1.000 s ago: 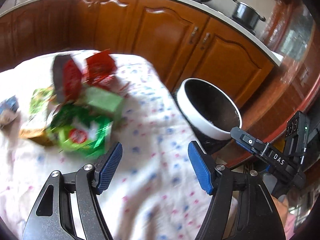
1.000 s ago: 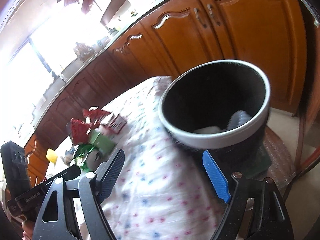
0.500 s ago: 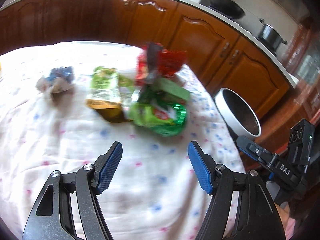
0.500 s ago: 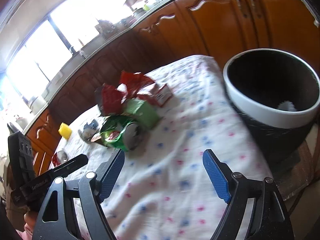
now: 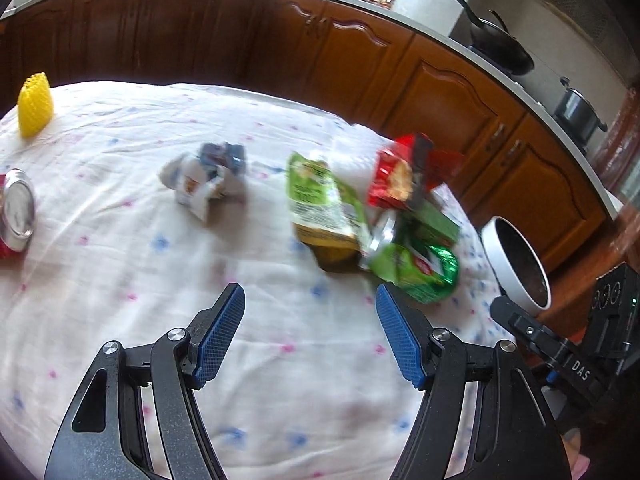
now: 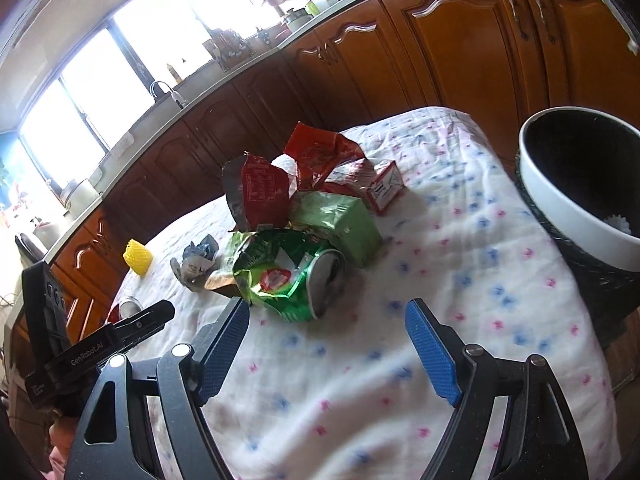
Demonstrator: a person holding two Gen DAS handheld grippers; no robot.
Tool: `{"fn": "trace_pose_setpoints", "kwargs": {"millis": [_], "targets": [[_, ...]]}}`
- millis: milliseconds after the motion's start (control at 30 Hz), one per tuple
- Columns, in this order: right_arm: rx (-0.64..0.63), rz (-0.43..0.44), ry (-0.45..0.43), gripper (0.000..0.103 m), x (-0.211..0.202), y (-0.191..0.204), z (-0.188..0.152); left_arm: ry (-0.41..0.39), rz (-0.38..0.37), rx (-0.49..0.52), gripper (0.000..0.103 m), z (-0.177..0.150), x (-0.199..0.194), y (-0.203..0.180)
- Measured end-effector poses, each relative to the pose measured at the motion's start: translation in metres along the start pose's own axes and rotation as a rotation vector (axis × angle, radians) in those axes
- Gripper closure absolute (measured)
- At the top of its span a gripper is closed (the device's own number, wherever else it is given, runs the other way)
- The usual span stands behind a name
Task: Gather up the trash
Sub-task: 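Move both tools back over the table toward the remaining trash, then grasp the crumpled paper with the left tool while the right tool grasps the green crushed can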
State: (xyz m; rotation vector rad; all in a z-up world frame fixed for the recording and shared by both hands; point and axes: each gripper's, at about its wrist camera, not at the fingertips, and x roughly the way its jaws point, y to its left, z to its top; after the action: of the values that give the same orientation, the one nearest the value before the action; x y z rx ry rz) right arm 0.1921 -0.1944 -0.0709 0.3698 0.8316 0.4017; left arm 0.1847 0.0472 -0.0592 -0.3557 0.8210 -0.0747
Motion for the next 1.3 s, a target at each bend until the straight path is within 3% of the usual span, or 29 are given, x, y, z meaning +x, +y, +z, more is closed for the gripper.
{"fn": "trace_pose_setpoints", "kwargs": {"millis": [533,633,700,733,767,833,900,1300], "targets": [[0.032,-0.005,0.055,0.028,0.049,0.015,0.015,-0.028,0.123,0.012,0.029,0.069,0.045,0.061],[0.039,-0.004,0.071,0.047,0.056,0.012,0.014,-0.018,0.128,-0.005,0.029,0.073,0.056,0.068],[0.031,-0.013,0.067,0.069,0.056,0.011,0.014,0.001,0.13,-0.014,0.03,0.073,0.065,0.07],[0.022,-0.005,0.056,0.072,0.054,0.011,0.014,0.011,0.125,-0.014,0.037,0.071,0.068,0.071],[0.006,-0.012,0.048,0.076,0.052,0.013,0.014,0.021,0.122,-0.009,0.053,0.07,0.071,0.07],[-0.029,-0.017,0.039,0.077,0.046,0.017,0.013,0.049,0.116,0.001,0.068,0.066,0.075,0.068],[-0.042,-0.005,0.023,0.082,0.039,0.017,0.012,0.04,0.117,0.011,0.07,0.064,0.073,0.066],[-0.055,-0.007,-0.036,0.082,-0.016,-0.006,0.007,-0.017,-0.006,0.057,0.076,0.029,0.014,0.022]]}}
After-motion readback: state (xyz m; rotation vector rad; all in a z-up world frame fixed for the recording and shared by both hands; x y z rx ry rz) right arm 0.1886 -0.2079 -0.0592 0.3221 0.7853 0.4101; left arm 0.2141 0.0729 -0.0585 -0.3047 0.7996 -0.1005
